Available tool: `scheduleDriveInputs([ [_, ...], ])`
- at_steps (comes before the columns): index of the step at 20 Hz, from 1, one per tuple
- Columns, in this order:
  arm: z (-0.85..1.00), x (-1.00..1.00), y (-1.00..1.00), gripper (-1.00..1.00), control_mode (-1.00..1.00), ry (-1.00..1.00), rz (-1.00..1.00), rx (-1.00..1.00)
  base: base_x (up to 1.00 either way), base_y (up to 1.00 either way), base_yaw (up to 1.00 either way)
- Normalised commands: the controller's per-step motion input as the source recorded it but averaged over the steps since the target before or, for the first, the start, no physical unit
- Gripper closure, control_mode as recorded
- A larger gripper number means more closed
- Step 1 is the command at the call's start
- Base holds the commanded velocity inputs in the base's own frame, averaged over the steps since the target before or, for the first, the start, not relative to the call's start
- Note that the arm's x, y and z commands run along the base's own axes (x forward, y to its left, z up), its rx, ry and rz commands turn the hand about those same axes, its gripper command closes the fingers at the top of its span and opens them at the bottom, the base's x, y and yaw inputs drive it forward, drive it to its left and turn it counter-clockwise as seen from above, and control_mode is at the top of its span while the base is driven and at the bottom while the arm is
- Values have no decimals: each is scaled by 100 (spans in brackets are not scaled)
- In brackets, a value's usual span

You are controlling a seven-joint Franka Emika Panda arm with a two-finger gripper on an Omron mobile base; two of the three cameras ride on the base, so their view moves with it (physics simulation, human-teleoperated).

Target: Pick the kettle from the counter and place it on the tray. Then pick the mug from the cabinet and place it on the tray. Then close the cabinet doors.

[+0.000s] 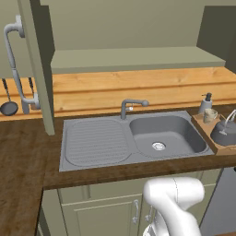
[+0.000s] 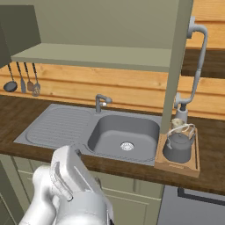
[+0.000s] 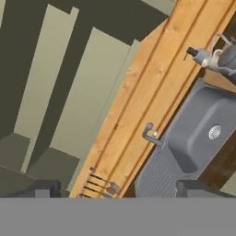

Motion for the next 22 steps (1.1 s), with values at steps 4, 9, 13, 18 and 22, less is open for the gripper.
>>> scheduleDriveInputs([
  [4,18,0,-42,-100,-100,-31,4,6,0,0,0],
  [9,5,33,-40,-100,-100,-19,5,12,0,0,0],
  [13,0,52,-42,-100,-100,-13,14,17,0,0,0],
  [18,0,43,-47,-100,-100,-11,16,16,0,0,0],
  [22,0,9,-65,-100,-100,-9,10,15,0,0,0],
])
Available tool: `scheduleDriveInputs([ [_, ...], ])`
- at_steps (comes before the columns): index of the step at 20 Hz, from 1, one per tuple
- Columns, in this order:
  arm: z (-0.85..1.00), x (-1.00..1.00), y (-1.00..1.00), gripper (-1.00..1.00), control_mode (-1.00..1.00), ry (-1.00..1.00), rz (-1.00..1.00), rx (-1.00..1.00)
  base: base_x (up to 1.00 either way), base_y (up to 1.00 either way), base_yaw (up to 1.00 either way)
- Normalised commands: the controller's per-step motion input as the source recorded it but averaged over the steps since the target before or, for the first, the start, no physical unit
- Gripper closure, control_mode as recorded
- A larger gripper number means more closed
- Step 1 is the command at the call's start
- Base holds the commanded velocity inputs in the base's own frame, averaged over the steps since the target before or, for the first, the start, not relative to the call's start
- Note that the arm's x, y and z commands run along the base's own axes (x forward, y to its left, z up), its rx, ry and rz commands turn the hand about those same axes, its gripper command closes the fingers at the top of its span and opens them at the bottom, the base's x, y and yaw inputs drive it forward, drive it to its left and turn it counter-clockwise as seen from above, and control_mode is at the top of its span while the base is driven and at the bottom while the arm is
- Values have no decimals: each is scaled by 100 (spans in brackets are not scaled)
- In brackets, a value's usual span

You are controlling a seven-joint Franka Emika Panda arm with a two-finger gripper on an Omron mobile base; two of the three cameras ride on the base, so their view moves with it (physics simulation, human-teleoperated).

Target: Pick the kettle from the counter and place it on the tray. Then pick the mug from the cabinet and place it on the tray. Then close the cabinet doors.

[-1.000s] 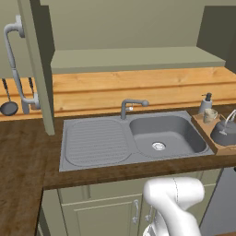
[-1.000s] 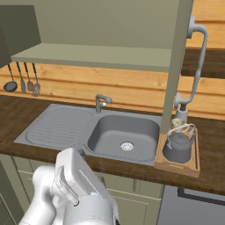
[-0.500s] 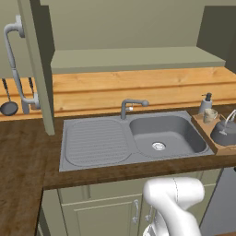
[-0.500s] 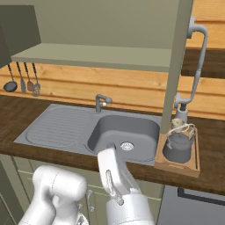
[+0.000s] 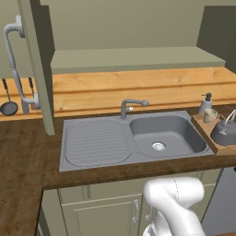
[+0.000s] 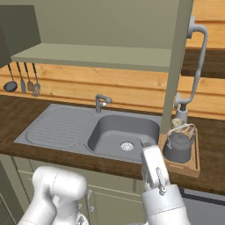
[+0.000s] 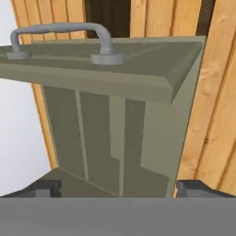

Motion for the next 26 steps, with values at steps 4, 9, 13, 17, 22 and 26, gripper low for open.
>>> scheduleDriveInputs([
  [4,0,11,-65,-100,-100,-3,5,14,0,0,0],
  [9,0,38,-47,-100,-100,0,0,10,0,0,0],
  [13,0,57,-30,-100,-100,3,0,5,0,0,0],
  [17,-3,63,-31,-100,-100,4,0,2,0,0,0],
  [22,-4,64,-34,-100,-100,0,0,1,0,0,0],
  [26,-1,58,-25,-100,-100,1,3,0,0,0,0],
])
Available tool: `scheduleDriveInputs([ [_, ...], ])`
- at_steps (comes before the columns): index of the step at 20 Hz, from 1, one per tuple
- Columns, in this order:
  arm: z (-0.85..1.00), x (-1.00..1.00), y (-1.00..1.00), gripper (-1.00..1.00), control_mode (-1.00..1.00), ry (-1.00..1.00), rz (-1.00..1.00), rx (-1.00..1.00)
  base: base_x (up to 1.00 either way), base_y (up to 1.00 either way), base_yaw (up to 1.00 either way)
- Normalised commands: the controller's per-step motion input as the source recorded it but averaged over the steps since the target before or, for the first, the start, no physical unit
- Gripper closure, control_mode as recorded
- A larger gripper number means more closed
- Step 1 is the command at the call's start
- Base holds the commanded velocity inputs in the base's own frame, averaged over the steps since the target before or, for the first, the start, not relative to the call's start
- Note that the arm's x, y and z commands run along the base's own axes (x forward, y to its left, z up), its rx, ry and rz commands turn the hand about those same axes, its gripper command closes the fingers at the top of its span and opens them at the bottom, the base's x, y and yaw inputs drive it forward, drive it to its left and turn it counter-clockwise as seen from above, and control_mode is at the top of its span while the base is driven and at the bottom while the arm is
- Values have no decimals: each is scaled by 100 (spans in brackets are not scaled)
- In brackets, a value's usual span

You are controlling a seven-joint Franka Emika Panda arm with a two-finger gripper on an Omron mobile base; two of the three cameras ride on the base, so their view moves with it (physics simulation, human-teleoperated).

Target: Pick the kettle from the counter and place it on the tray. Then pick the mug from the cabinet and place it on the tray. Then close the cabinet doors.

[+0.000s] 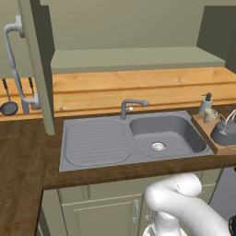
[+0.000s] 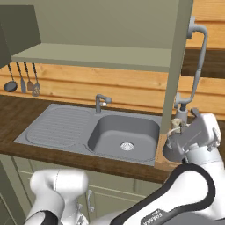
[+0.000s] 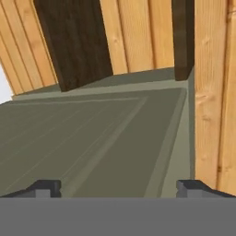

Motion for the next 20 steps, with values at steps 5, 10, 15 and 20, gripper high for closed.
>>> scheduleDriveInputs([
  [5,2,34,2,-100,-100,1,6,-5,0,0,0],
  [10,35,8,22,-100,-100,0,7,-12,0,0,0],
  [15,58,1,37,-100,-100,0,9,-19,0,0,0],
  [20,49,1,62,-100,-100,0,8,-24,0,0,0],
])
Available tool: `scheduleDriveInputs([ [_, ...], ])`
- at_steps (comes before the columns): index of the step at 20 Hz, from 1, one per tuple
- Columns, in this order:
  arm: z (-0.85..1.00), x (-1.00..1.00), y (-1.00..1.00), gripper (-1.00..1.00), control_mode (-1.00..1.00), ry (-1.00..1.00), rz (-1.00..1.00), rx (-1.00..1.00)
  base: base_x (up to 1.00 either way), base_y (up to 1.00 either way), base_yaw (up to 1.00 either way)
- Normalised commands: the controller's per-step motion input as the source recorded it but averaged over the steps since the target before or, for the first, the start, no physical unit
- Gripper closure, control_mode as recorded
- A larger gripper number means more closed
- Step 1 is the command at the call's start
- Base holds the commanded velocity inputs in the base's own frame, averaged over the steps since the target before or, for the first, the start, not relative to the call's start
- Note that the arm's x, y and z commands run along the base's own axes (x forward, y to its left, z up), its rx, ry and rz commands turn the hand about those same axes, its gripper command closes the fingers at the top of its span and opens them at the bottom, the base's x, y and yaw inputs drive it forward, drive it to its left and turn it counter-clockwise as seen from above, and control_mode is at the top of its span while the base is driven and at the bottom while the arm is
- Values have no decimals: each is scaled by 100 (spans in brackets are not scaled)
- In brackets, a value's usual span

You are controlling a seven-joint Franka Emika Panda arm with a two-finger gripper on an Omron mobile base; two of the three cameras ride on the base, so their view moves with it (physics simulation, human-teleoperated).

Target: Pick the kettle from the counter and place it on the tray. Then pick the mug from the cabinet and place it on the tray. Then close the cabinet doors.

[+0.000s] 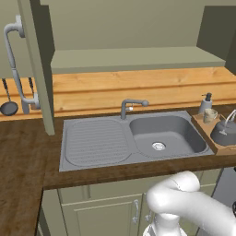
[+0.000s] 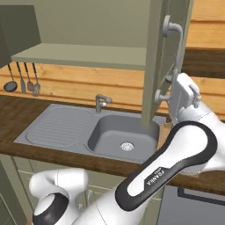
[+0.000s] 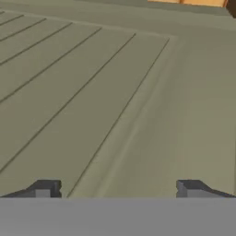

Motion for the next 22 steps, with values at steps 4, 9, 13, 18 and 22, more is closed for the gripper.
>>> scheduleDriveInputs([
  [4,23,17,90,-100,-100,10,7,-25,0,0,0],
  [9,0,47,100,-100,-100,20,0,-23,0,0,0],
  [13,0,61,100,-100,-100,21,-2,-19,0,0,0],
  [18,0,67,99,-100,-100,19,-7,-15,0,0,0],
  [22,0,74,94,-100,-100,13,-10,-12,0,0,0],
])
